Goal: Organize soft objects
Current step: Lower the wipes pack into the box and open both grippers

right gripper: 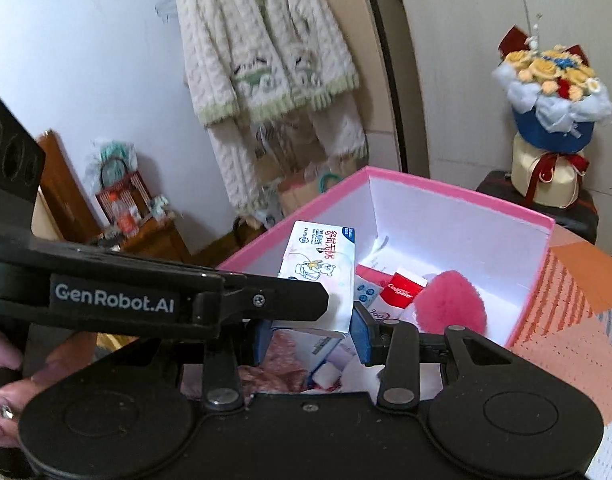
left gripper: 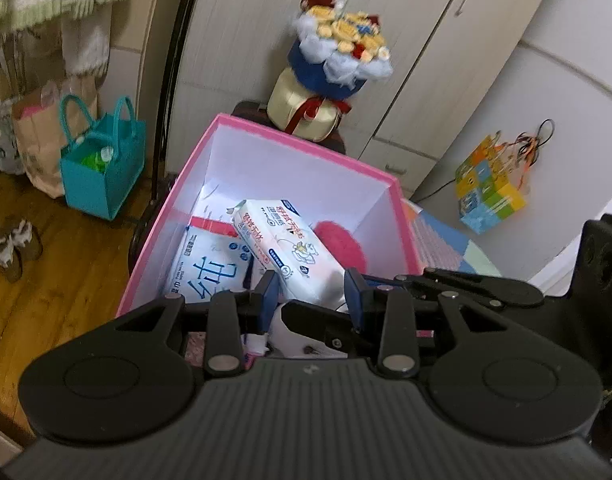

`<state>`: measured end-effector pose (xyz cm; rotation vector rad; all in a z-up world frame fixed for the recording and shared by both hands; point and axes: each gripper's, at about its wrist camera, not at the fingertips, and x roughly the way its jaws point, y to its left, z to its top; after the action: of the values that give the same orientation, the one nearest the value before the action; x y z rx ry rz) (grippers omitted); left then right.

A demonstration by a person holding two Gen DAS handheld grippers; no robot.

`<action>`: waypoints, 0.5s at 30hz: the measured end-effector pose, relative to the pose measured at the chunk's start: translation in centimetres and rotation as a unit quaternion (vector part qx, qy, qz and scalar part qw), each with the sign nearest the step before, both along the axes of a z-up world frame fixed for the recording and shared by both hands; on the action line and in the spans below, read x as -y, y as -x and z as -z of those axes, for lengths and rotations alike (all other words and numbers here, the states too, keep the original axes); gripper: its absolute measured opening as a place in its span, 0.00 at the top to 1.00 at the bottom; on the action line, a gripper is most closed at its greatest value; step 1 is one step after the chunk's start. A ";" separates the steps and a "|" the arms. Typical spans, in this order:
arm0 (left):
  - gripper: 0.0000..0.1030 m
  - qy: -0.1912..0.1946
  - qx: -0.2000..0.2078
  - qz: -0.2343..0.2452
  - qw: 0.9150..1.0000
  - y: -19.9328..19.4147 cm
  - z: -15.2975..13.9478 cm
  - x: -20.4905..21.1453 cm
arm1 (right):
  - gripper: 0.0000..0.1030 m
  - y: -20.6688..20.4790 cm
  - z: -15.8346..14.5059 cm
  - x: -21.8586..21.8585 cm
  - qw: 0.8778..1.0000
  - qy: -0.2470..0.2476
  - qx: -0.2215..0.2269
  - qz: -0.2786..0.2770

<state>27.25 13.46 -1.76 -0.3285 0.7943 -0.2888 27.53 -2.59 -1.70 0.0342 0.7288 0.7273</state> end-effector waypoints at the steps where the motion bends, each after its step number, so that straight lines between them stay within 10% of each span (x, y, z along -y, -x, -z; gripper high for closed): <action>1: 0.68 0.003 -0.007 -0.001 1.000 -0.5 0.3 -0.2 | 0.55 -0.4 0.2 -0.3 1.000 0.011 0.001 -0.004; 15: 0.68 0.011 -0.048 -0.031 0.998 -4.7 3.4 -0.9 | 0.55 -4.8 1.8 -3.3 0.991 0.128 0.014 -0.036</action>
<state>32.00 14.34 -5.16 -0.3884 0.8747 -0.2249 32.32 0.74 -3.45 -0.2366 0.7944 0.6975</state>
